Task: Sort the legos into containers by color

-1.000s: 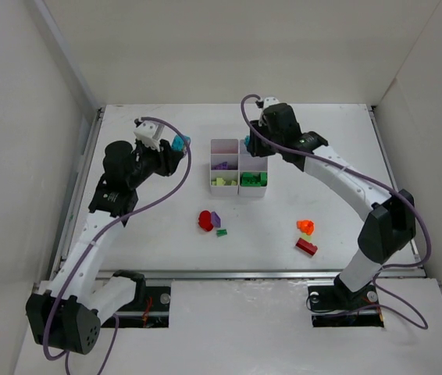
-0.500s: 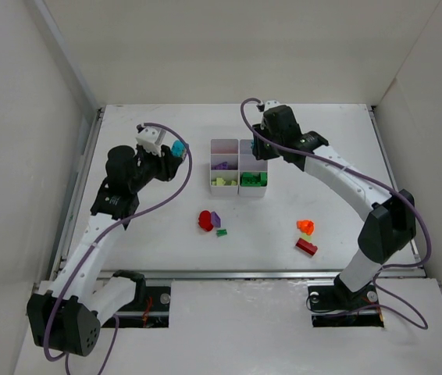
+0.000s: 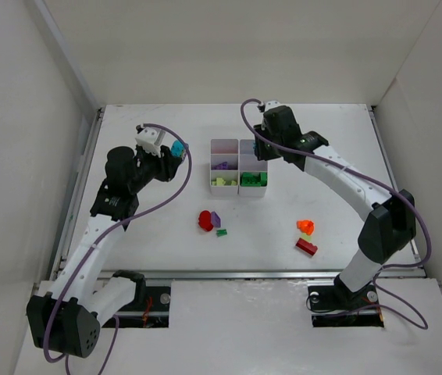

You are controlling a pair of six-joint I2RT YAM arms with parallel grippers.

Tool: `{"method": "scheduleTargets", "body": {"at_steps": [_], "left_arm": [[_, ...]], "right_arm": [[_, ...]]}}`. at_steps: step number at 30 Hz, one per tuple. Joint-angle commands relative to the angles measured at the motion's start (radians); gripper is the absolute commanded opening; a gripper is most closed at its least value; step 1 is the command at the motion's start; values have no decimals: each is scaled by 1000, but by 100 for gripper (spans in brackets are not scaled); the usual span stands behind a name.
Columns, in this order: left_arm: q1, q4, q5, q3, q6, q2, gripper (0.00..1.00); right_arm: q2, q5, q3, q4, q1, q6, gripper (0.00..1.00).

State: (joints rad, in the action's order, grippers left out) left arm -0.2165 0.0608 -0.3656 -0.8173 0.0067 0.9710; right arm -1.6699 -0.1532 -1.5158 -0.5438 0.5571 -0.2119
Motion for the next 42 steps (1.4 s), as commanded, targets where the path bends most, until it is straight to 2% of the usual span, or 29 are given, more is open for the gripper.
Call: {"method": "scheduleTargets", "body": {"at_steps": [1,5,8,9,13,19,23,30,42], "left_arm": [[-4,45,-1,4,1,-26,0],[-4,45,-1,4,1,-26,0],[-4,45,-1,4,1,-17,0],[-4,45,-1,4,1,-17,0],[-4,36,8,4,1,-26,0],[-4,36,8,13,10,-44,0],[-4,36,8,23,10,-45,0],[-4,54,8,43,10,-54,0],[-4,54,8,43,10,-63,0]], "right_arm": [[42,-29,-14,-1,-5,12,0],[52,15,-14,-1,-28,-15,0],[62,119,6,33,-66,-104,0],[71,214,17,53,-78,-133,0],[56,381,61,166,-135,-262,0],[-33,441,11,145,-145,-285,0],[-42,530,37,189,-169,-368,0],[-42,549,86,269,-217,-523,0],[-88,549,66,257,-217,-544,3]]}}
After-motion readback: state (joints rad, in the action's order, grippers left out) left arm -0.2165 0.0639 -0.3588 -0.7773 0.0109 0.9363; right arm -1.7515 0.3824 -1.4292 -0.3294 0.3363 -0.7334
